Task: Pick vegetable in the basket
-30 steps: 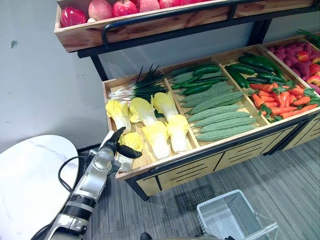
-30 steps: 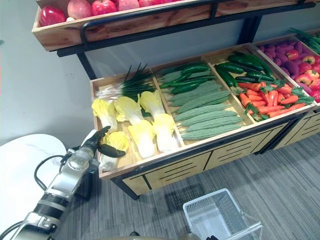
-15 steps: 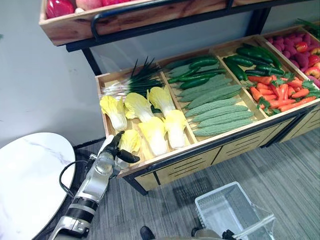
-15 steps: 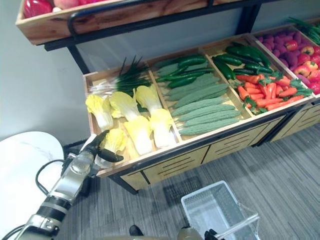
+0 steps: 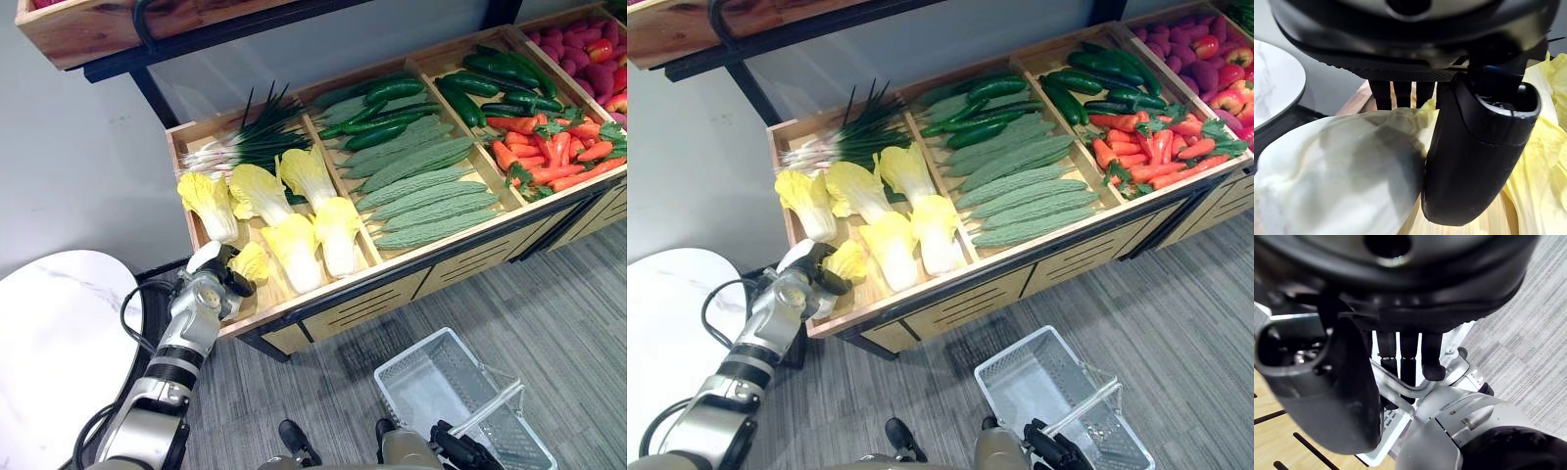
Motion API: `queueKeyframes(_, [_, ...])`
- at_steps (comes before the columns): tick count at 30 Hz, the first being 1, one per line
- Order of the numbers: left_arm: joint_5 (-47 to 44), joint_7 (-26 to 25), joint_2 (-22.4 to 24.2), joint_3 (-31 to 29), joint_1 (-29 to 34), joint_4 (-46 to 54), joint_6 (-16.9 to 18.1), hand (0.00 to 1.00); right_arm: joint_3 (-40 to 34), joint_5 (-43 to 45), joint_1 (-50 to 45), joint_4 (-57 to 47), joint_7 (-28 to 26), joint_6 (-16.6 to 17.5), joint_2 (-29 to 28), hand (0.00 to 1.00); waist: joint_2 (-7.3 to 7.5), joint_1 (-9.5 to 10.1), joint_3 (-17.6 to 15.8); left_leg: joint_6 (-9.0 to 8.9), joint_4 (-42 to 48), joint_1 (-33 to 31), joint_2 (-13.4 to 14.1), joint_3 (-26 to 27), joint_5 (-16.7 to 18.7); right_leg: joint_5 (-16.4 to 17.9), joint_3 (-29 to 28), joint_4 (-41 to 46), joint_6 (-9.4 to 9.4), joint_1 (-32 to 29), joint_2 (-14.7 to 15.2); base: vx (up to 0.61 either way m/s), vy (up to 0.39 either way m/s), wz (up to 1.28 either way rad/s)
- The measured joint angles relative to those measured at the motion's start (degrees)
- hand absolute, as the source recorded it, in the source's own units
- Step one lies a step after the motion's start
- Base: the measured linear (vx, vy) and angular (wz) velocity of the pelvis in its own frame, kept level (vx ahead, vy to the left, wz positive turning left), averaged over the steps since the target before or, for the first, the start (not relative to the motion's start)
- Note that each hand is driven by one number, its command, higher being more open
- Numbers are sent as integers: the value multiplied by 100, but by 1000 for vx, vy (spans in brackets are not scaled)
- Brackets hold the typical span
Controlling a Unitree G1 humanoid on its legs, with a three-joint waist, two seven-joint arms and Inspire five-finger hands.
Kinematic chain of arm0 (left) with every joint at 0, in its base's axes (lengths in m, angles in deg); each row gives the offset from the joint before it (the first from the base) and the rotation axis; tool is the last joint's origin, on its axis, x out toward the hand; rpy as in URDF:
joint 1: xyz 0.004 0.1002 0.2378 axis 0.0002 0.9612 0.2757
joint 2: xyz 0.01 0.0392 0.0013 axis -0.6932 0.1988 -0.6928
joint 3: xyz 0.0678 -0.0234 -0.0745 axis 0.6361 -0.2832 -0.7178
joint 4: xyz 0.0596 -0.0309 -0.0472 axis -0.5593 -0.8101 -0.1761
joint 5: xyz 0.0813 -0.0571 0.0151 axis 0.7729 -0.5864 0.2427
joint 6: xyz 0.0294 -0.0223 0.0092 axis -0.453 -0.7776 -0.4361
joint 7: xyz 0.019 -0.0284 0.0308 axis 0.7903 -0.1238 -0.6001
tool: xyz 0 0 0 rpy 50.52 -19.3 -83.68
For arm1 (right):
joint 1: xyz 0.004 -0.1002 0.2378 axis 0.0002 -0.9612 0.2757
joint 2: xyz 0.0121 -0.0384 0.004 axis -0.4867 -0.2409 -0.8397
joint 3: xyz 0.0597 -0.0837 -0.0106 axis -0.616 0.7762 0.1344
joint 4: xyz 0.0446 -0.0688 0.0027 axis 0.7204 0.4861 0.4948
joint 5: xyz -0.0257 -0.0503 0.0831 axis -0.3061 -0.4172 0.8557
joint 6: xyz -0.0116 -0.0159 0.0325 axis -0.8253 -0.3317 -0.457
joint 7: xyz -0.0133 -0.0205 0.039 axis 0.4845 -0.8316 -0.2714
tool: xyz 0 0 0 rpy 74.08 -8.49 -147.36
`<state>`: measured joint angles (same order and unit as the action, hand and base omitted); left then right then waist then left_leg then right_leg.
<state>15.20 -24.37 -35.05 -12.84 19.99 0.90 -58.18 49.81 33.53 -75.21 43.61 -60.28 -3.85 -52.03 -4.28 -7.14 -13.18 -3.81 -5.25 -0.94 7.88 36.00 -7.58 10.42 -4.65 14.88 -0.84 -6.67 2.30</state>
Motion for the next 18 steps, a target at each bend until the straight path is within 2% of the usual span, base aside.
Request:
queueKeyframes(7, [-347,-146,-32,9,48,-149,-35,0,45,37,8,10,233,-21,8,0,-21,-16,-9,-113,3,261,9,36,61,9,89,-222,-15,397,15,60,-41,-1])
queueKeyframes(11, [-844,-413,-44,0,111,-132,128,0,-39,515,18,15,431,-14,-32,0,-17,-19,-12,-158,3,345,20,-32,73,11,198,-320,-17,565,20,-6,-54,10])
queueKeyframes(14, [-1342,-437,-122,-12,186,-67,244,0,-512,906,22,22,605,-6,-131,0,17,-21,-25,-164,0,430,12,-72,78,11,277,-415,-16,738,39,-24,-42,10])
queueKeyframes(16, [-1688,-426,-204,-56,358,141,366,0,-1210,1148,46,22,710,19,-230,0,57,-5,6,-163,-25,450,6,-81,78,11,290,-433,-17,786,42,-29,-57,6])
queueKeyframes(18, [-1861,-419,-231,-69,413,212,394,0,-1533,1265,84,20,746,27,-239,0,100,11,27,-163,-26,450,3,-82,78,10,289,-434,-16,794,43,-19,-45,3])
